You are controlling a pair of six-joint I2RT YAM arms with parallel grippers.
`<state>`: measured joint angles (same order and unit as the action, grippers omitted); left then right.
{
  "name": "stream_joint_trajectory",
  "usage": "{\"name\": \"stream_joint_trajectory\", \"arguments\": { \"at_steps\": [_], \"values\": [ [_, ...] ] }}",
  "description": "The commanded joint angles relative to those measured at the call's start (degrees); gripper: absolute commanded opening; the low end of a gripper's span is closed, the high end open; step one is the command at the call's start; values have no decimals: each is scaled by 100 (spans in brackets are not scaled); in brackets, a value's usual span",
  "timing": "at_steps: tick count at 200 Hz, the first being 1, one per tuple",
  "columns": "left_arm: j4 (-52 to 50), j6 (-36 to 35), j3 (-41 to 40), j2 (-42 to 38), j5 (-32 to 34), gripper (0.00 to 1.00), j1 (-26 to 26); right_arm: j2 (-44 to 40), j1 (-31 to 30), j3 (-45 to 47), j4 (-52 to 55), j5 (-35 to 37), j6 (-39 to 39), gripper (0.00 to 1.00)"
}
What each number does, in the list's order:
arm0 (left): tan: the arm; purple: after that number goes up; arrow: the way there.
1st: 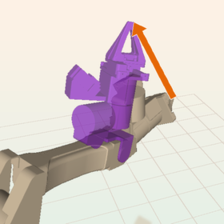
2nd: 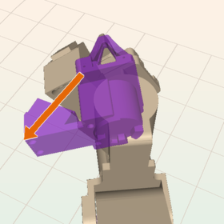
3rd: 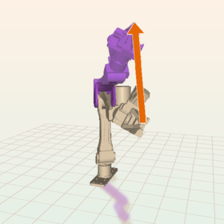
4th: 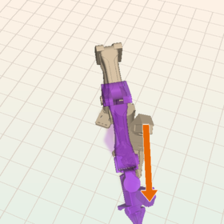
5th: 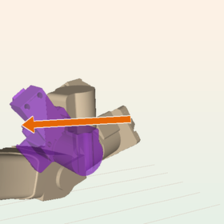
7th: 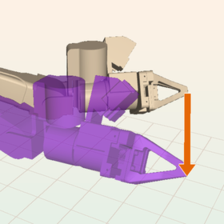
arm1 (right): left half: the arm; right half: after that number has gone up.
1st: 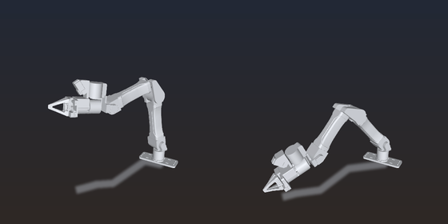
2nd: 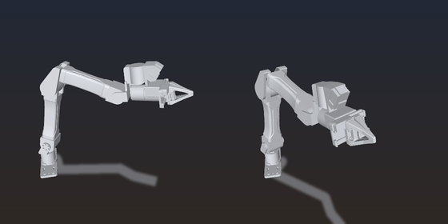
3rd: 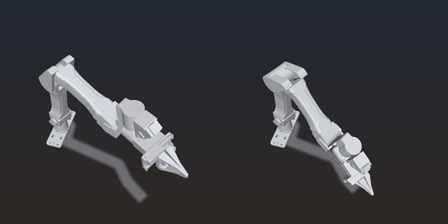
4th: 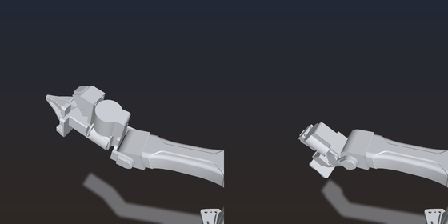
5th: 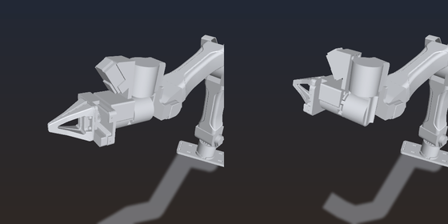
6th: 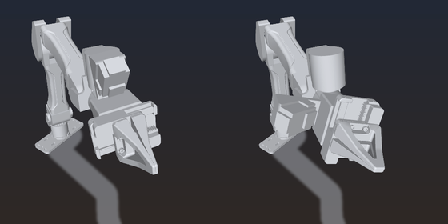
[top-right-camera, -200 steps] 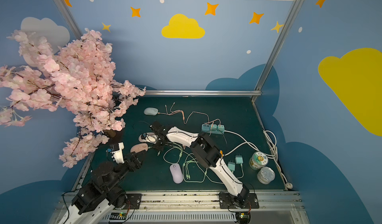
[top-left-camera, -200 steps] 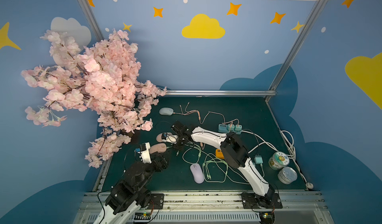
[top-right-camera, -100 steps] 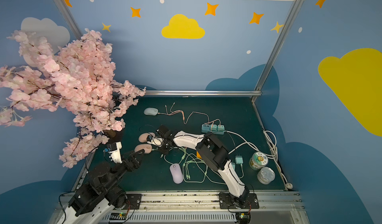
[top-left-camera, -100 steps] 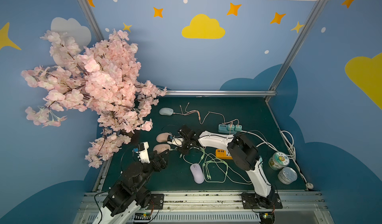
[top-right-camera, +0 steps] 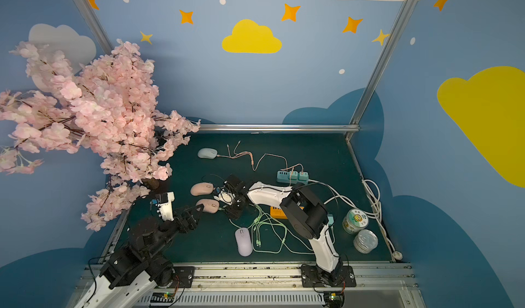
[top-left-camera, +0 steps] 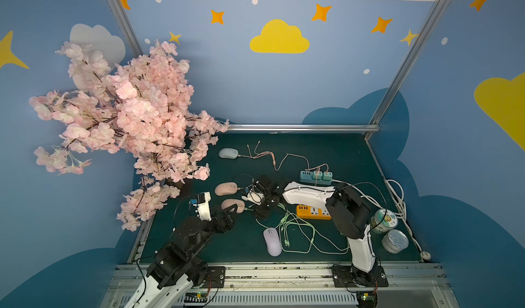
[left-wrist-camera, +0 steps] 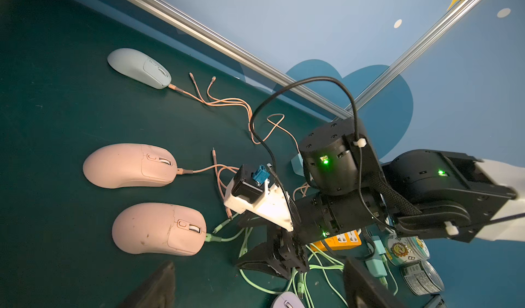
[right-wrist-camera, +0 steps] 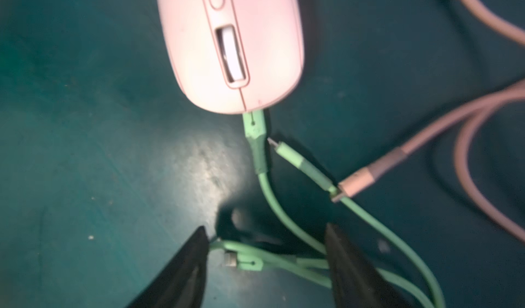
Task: Unplug the wireless mouse
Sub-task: Move the power cord to the center of the board.
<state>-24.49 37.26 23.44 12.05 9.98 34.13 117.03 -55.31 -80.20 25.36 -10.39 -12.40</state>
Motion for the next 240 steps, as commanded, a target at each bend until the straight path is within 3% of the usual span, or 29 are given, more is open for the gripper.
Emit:
{"name": "stream_joint_trajectory", "arguments": {
  "at_steps": [1,48,121,157,200,240],
  "values": [
    [212,-150,39,37,-75,92,-20,-277,214,99,445,232,86,73],
    [333,-256,129,274,-137,92,-16,-586,424,346,391,39,-17,80],
    [372,-254,94,289,-172,92,-25,-524,601,119,744,633,-468,89],
    [576,-150,21,356,-266,92,-29,-183,922,-381,1327,79,-1410,82],
    [636,-190,85,496,-356,92,-28,358,1033,-1113,2178,-611,-1971,73],
    [466,-212,113,348,-317,92,-25,634,962,-1116,2200,-470,-2029,64]
  ]
}}
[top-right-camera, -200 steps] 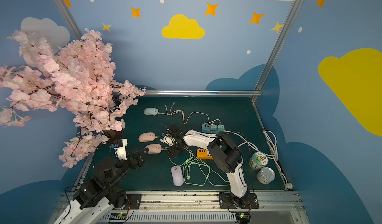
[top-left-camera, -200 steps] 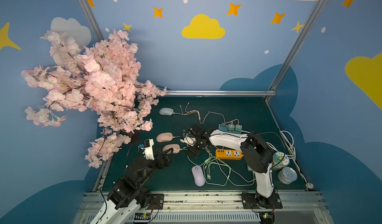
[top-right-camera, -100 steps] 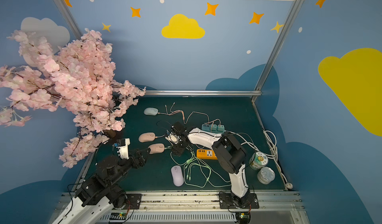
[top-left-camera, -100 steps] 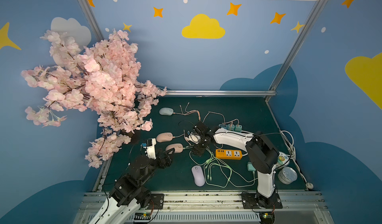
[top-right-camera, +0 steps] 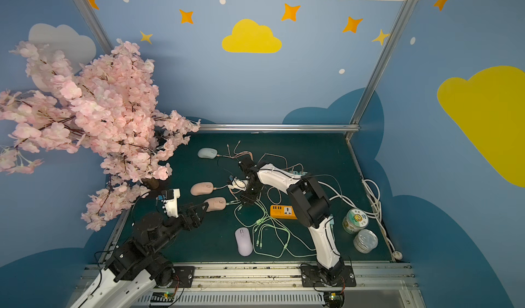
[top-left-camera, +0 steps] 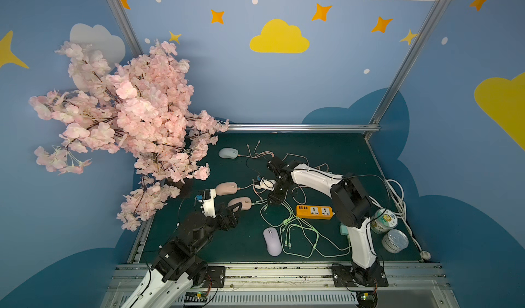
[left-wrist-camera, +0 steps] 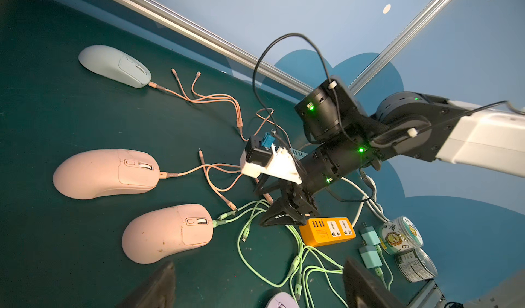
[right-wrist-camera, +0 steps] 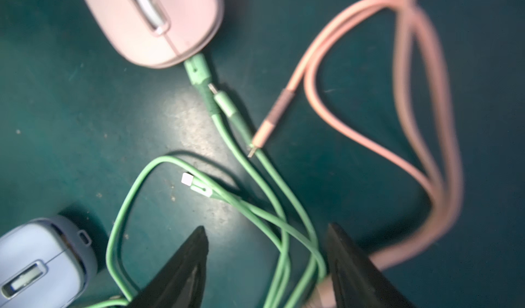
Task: Unplug the wireless mouse
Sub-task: Move the power cord to the center of the board, then pick up the mouse from the center of the board.
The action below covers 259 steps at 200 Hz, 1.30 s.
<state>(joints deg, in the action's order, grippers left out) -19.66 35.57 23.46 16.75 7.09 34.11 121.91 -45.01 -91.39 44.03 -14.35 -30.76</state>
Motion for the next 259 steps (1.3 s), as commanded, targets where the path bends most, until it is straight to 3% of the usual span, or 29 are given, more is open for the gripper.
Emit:
{"name": "stream_joint_trajectory", "arguments": {
  "at_steps": [1,28,67,77,95,115,142,159,186,229,259],
  "values": [
    [-19,-43,108,-125,-26,91,-25,148,-73,10,334,-58,-193,64],
    [-63,-9,53,-234,-6,91,-26,284,-97,145,96,553,-158,55],
    [-189,-46,112,-280,-6,92,-27,404,-224,421,-354,1489,-202,16],
    [-226,-69,122,-329,22,91,-27,380,-274,528,-465,1631,-223,11],
    [-284,-78,101,-415,60,92,-36,246,-332,693,-612,1633,-185,13],
    [-302,-66,67,-473,73,92,-40,119,-371,788,-555,1523,-184,34],
    [-293,-42,38,-491,53,92,-37,163,-488,849,-377,1593,-169,36],
    [-271,-43,42,-499,39,91,-36,256,-519,878,-321,1574,-143,28],
    [-258,-39,30,-502,45,92,-29,412,-496,652,-109,1347,-34,0],
    [-170,-25,-90,-570,-4,92,-45,-27,-457,441,-56,1149,207,0],
    [539,-30,-495,-448,-32,95,-52,-632,-478,377,-79,1159,578,0]
  ]
}}
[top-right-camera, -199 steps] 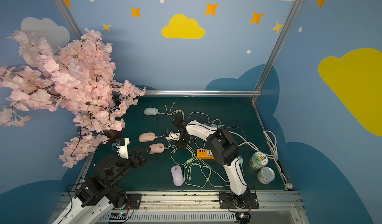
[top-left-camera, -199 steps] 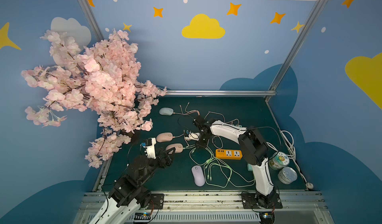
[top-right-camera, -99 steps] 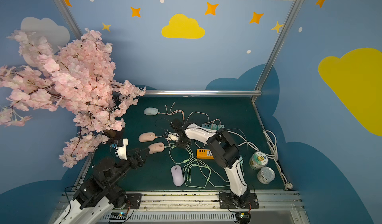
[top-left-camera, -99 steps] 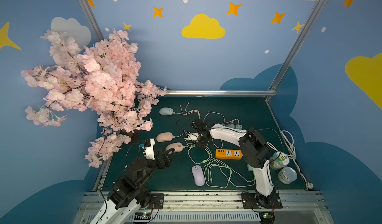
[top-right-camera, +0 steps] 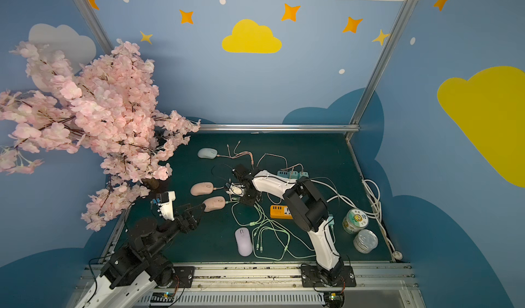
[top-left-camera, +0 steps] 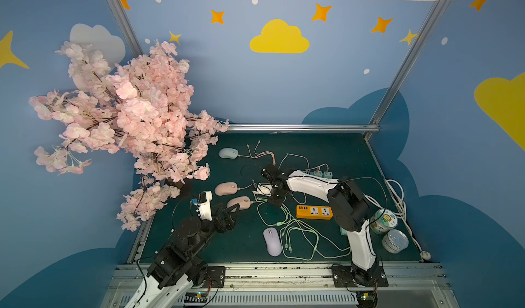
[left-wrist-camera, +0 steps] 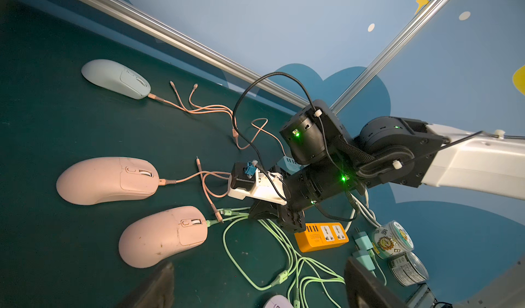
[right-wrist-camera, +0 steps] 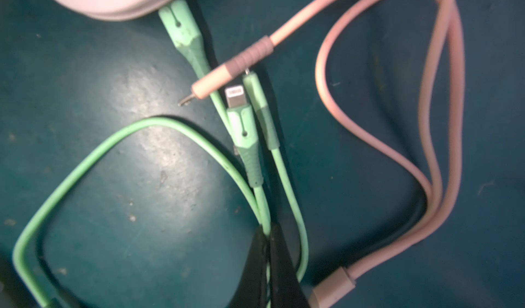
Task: Unplug the wireless mouse
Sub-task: Pick up the mouse from the center of the board.
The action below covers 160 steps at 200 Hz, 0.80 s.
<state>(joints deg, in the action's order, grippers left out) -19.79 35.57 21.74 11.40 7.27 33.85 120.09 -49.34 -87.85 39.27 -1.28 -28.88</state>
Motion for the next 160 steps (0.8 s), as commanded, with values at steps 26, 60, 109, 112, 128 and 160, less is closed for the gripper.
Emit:
{"name": "stream_joint_trajectory", "arguments": {
  "at_steps": [26,60,109,112,128,160],
  "values": [
    [1529,-204,-703,627,-17,95,-18,-1042,-49,141,270,-422,922,0],
    [2774,-530,-928,1669,173,95,-19,-1584,-40,351,157,-705,1412,0],
    [3615,-1399,-730,3184,10,98,-19,-2212,-49,643,-41,-1158,1688,0],
    [3667,-1496,-731,3251,-18,98,-14,-2256,-49,661,-66,-1223,1712,0],
    [4104,-1889,-820,3541,-50,99,-18,-2461,-40,743,-179,-1558,1835,0],
    [4312,-2676,-851,3774,-254,100,-18,-2694,46,705,-225,-2175,2085,0]
  ]
}}
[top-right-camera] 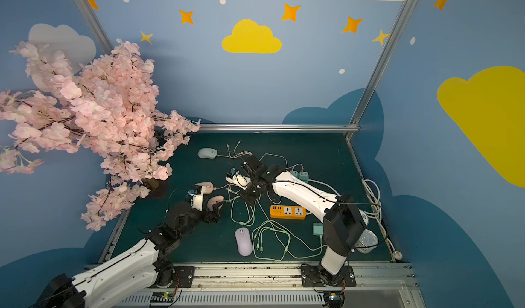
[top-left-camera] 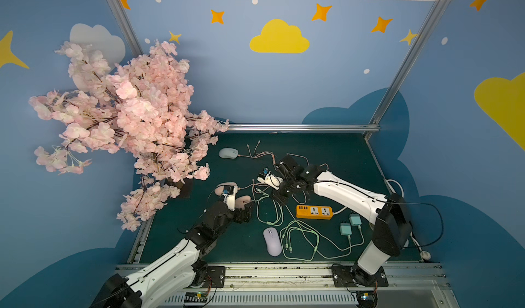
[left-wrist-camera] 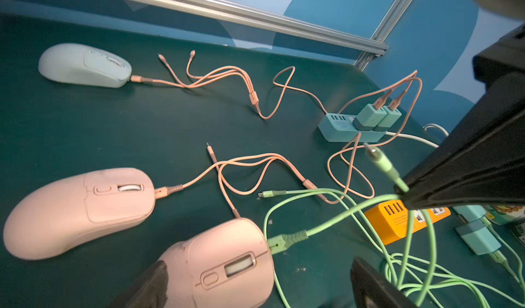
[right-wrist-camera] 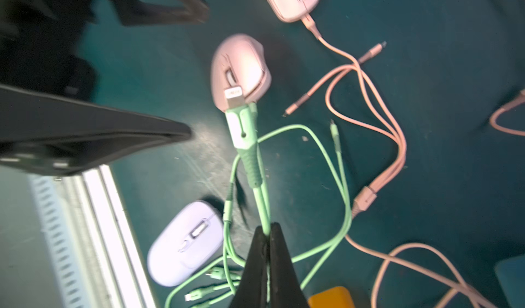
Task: Unplug the wireless mouse
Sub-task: Pick up the mouse from the center of the board.
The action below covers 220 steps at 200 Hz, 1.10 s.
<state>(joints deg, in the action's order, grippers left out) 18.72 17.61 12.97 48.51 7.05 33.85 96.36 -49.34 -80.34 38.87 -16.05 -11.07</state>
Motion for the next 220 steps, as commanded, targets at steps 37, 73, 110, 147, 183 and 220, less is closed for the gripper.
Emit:
{"name": "stream_joint_trajectory", "arguments": {
  "at_steps": [37,73,110,147,183,220],
  "values": [
    [410,-1512,-166,-2,-389,99,-10,-459,111,-255,-158,-1173,639,0],
    [732,-1874,-352,-247,-859,97,-9,-653,126,-443,14,-1408,816,0],
    [1307,-2189,-674,-593,-1671,97,-9,-1015,144,-495,57,-1558,912,0],
    [1563,-2373,-670,-453,-2715,96,18,-1253,144,-664,298,-1671,859,0],
    [1760,-2614,-585,-91,-3032,95,197,-1408,153,-860,440,-1928,843,0],
    [1784,-2649,-619,-158,-3001,95,244,-1471,162,-1117,537,-2292,862,0]
  ]
}}
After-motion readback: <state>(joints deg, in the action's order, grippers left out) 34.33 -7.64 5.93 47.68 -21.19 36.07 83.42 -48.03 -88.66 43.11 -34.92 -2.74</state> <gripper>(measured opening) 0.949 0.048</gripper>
